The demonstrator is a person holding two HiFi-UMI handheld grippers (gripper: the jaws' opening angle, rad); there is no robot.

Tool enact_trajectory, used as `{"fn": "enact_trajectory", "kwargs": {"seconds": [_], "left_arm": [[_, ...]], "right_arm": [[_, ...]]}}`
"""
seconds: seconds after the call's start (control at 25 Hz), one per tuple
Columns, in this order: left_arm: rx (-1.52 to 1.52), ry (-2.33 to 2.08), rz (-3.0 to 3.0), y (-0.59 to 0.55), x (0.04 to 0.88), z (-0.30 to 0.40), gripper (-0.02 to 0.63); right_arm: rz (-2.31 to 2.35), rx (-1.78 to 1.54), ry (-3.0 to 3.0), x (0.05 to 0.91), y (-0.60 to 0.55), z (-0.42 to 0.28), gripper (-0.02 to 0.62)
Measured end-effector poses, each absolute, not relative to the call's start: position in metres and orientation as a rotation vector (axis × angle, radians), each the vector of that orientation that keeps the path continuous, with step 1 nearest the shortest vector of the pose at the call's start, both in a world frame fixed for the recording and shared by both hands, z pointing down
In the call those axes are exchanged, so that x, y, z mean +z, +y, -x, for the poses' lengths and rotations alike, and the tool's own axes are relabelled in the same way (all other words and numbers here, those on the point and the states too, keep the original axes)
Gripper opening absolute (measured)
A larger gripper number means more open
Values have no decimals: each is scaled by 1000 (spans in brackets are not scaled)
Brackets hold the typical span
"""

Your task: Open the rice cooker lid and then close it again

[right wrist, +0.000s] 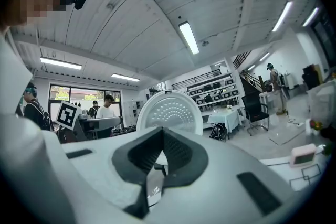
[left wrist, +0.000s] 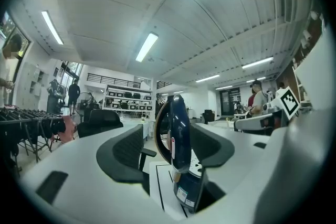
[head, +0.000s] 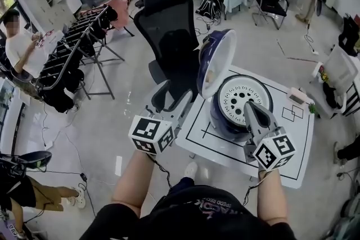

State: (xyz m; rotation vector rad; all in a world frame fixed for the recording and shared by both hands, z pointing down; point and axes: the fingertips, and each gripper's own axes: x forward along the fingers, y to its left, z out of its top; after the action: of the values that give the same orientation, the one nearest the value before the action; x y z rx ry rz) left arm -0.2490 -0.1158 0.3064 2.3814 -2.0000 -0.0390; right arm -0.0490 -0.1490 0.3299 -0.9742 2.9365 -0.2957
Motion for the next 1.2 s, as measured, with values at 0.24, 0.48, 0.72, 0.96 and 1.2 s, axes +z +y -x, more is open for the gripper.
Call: {"fn": "enact_trajectory", "kwargs": {"seconds": [0.24, 0.48, 0.72, 0.96, 1.2], "left_arm": [[-26, -1965, -2394, -149, 315, 267, 276], [5, -1915, -2413, -184, 324, 280, 270], [48, -1848, -2457, -221, 332, 281, 270], [117, -1786, -2515, -257, 344, 275, 270], [157, -1703, -2571, -287, 357, 263, 270]], "right_arm": [[1018, -291, 2923, 331, -171, 64, 2], [1071, -294, 2905, 332, -190, 75, 2], [1148, -305, 2866, 335, -209, 76, 2], [1235, -306, 2827, 341, -223, 72, 2], [1323, -309, 2788, 346, -235, 67, 2]]}}
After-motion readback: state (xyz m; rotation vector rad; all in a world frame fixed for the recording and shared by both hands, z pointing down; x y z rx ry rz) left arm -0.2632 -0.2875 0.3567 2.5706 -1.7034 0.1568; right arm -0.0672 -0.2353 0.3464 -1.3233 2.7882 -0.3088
